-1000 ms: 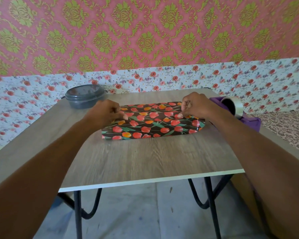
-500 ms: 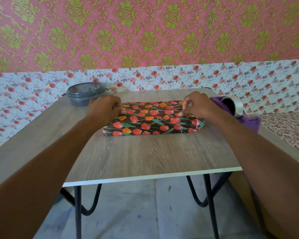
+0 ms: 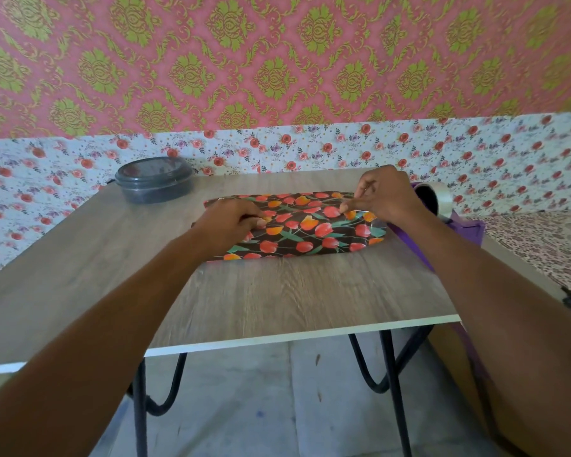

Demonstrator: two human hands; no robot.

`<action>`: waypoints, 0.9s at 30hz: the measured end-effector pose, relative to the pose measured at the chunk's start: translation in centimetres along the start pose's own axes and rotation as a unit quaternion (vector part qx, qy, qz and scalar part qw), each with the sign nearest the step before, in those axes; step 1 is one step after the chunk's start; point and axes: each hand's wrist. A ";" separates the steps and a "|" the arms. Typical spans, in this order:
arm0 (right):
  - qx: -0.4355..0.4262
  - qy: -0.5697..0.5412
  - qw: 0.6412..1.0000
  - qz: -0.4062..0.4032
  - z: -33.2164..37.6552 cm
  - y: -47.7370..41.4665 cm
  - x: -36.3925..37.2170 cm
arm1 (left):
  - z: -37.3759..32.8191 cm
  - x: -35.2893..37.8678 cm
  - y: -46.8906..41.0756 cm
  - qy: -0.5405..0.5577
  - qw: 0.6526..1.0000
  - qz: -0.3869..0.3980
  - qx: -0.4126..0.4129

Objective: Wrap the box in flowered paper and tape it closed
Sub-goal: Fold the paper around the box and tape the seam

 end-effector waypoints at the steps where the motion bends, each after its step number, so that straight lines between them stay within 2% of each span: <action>1: -0.003 -0.003 1.000 -0.012 0.1 0.0 -0.1 | -0.1 0.0 0.0 0.006 1.000 -0.001 -0.008; 6: -0.002 -0.032 0.994 -0.107 -0.2 1.0 -0.6 | -0.4 0.1 -0.5 -0.004 0.999 -0.008 -0.049; 9: 0.009 -0.018 0.996 -0.084 -0.7 2.5 0.3 | -0.6 0.2 -0.9 -0.025 0.998 -0.022 -0.060; 12: 0.065 -0.101 0.991 -0.054 -2.4 4.1 1.3 | -0.9 0.3 -1.2 -0.060 0.996 -0.028 -0.064; 16: 0.104 -0.177 0.976 -0.070 -3.1 4.7 1.4 | -1.6 0.2 -1.6 -0.124 0.991 -0.017 -0.055; 19: 0.141 -0.232 0.960 -0.075 -2.6 4.4 1.3 | -2.0 0.1 -2.0 -0.141 0.989 0.001 -0.051; 22: 0.173 -0.258 0.947 -0.078 -3.0 4.1 1.2 | -1.6 -0.1 -2.3 -0.099 0.994 0.026 -0.046; 25: 0.160 -0.299 0.937 -0.086 -3.7 4.3 1.5 | -1.2 -0.4 -2.6 -0.066 0.992 0.092 -0.048; 27: 0.155 -0.282 0.941 -0.106 -3.7 4.2 1.8 | -1.3 -0.6 -2.9 -0.100 0.987 0.116 -0.053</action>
Point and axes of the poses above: each hand's wrist, its own y-axis away from the middle knuckle, its own x-axis out of the palm, z = x × y, and after that the axes turned 3 degrees about -y, right-handed
